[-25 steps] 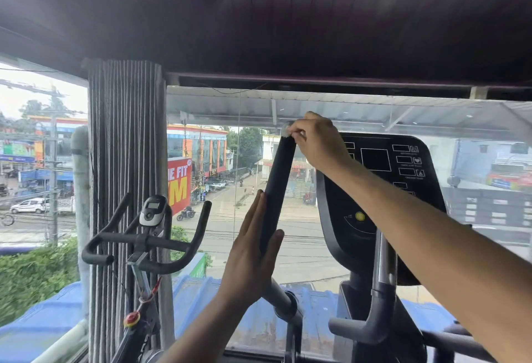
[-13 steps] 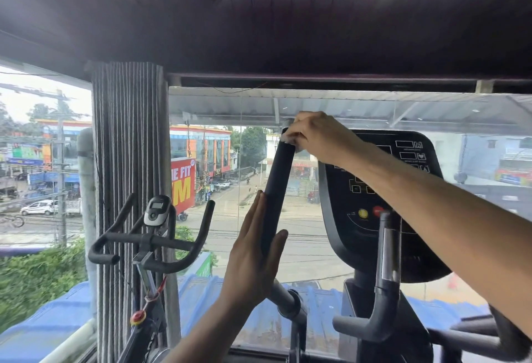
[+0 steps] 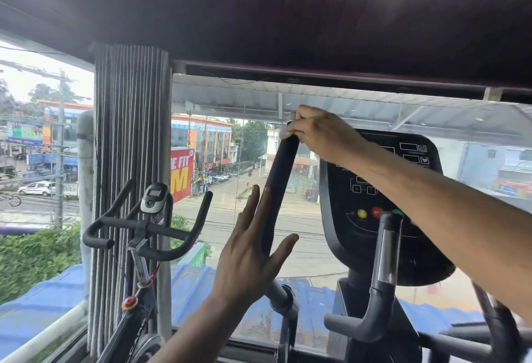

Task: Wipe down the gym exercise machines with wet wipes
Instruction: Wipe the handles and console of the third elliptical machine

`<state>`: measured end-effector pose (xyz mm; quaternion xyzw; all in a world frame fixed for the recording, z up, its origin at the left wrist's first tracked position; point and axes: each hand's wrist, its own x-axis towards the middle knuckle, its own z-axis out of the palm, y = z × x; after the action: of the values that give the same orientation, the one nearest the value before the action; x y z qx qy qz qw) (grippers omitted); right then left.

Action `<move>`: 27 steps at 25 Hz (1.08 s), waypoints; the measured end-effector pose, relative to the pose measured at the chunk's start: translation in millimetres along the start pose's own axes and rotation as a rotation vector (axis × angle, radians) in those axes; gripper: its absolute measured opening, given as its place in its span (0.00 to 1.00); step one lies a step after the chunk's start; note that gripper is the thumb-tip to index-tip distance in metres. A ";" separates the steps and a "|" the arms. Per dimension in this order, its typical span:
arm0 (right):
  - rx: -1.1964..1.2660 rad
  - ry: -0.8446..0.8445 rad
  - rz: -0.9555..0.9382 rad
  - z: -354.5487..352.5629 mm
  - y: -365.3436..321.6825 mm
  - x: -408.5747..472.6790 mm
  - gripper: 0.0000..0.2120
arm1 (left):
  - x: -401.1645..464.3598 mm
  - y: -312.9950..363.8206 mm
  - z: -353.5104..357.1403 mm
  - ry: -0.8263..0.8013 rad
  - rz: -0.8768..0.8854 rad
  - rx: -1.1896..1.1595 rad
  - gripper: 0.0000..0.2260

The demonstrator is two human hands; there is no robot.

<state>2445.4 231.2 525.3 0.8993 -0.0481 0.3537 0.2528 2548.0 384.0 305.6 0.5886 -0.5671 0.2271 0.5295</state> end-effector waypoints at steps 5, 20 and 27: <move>-0.003 0.062 0.118 10.9 -13.7 2.6 0.08 | -9.3 -4.1 4.0 0.050 0.023 0.063 0.34; 0.139 0.021 0.168 7.0 -34.3 -21.3 0.10 | -8.7 -8.0 11.6 0.107 -0.081 -0.120 0.32; 0.082 0.099 0.196 7.6 -8.9 -2.6 0.11 | -10.9 -9.1 11.8 0.073 -0.074 -0.107 0.32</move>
<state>2450.5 235.0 515.1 0.8812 -0.1085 0.4225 0.1822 2549.6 376.4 288.9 0.5715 -0.5365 0.1981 0.5884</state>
